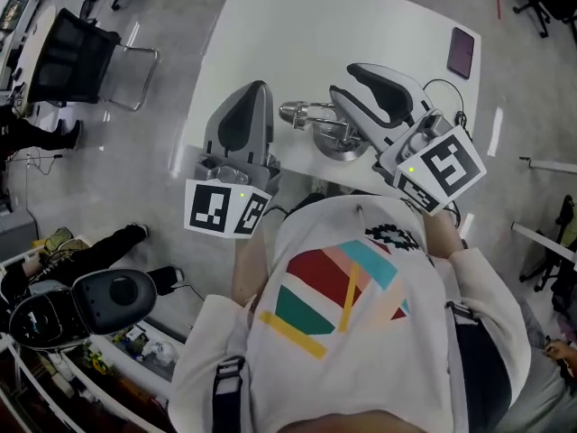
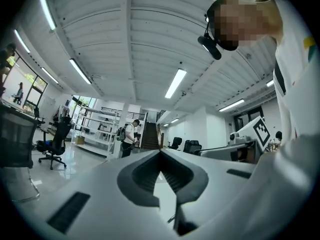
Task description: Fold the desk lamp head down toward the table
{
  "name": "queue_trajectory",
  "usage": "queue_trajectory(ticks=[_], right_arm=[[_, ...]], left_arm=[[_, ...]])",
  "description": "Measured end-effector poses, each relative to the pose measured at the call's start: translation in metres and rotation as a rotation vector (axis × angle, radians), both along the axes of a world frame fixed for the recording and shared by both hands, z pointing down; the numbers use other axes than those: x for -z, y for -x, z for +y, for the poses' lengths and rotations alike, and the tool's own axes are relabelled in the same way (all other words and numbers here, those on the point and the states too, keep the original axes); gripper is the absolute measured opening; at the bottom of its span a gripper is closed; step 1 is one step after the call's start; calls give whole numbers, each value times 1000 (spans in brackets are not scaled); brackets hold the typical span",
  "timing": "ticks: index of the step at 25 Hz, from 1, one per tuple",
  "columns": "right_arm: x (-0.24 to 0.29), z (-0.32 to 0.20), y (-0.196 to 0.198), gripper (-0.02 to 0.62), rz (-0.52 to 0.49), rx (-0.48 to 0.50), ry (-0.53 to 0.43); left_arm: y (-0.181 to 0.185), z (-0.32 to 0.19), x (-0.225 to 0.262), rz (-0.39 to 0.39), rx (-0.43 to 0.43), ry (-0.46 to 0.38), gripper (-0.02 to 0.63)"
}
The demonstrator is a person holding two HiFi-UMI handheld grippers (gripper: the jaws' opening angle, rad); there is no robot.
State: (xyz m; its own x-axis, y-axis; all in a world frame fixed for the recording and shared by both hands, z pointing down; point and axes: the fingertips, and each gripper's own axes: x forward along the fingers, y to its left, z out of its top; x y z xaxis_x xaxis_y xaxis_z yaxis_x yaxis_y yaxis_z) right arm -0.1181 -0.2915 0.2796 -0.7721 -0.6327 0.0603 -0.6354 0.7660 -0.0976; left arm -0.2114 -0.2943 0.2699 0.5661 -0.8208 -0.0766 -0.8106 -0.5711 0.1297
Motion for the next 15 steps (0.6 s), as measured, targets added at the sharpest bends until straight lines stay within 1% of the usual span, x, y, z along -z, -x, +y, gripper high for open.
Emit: queue_trajectory(ticks=[1,2,3,9,13,15], right_arm=[[0,2,-1,143,-22,0,13],[0,4,-2,110,-44,2,24],[0,6,-4,107,-59,2,31],[-5,13,-13,107,-75,-15,38],[-6,20,-12,107,-57,-22,29],[-6,23,-11,107,-48,-21,24]], left_arm=[[-2,2,2,-11,8,-11,44],[-4,4,4,-25,17,-23,44],[-6,6,5,-35,22,-35,44],[-14,16,11,-13,18,-63,44],[-18,24,21,-4,17,-104,44],[-19,26,22,-6,11,-109,44]])
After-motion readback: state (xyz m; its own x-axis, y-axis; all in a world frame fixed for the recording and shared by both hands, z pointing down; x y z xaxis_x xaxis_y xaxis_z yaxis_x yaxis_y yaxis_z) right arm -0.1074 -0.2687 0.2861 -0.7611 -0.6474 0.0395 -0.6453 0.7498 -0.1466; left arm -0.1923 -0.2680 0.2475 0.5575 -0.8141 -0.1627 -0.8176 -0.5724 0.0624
